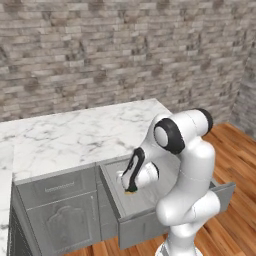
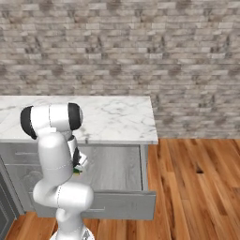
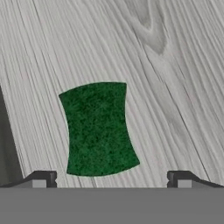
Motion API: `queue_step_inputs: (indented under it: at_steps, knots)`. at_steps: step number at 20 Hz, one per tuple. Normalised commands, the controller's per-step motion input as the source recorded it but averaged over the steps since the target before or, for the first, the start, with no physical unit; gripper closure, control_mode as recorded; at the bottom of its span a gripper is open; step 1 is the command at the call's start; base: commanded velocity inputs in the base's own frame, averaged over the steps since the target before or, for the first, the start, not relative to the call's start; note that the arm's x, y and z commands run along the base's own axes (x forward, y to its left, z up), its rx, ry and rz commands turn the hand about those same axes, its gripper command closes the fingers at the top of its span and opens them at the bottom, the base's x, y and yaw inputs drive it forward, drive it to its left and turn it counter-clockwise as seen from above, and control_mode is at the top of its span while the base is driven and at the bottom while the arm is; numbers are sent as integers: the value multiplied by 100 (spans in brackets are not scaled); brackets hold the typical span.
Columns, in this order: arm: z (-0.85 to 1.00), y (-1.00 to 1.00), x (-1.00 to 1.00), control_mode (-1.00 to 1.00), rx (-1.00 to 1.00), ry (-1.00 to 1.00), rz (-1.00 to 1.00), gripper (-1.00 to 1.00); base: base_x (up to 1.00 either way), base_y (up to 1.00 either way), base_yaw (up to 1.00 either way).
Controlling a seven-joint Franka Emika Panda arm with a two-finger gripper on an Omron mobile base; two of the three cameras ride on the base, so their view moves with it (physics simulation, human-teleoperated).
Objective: Restock the sink supplies by placing the sponge and soap dispenser on the counter and next to the sink. Make sure the soap dispenser is upright.
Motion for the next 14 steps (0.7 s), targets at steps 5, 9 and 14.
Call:
queue_step_inputs:
  at_steps: [5, 9, 14]
  knots:
    - [-4, 0, 0, -100, -2, 0, 1, -100, 0, 0, 0]
    - [0, 1, 0, -100, -3, 0, 0, -100, 0, 0, 0]
    - [0, 6, 3, -100, -4, 2, 0, -100, 0, 0, 0]
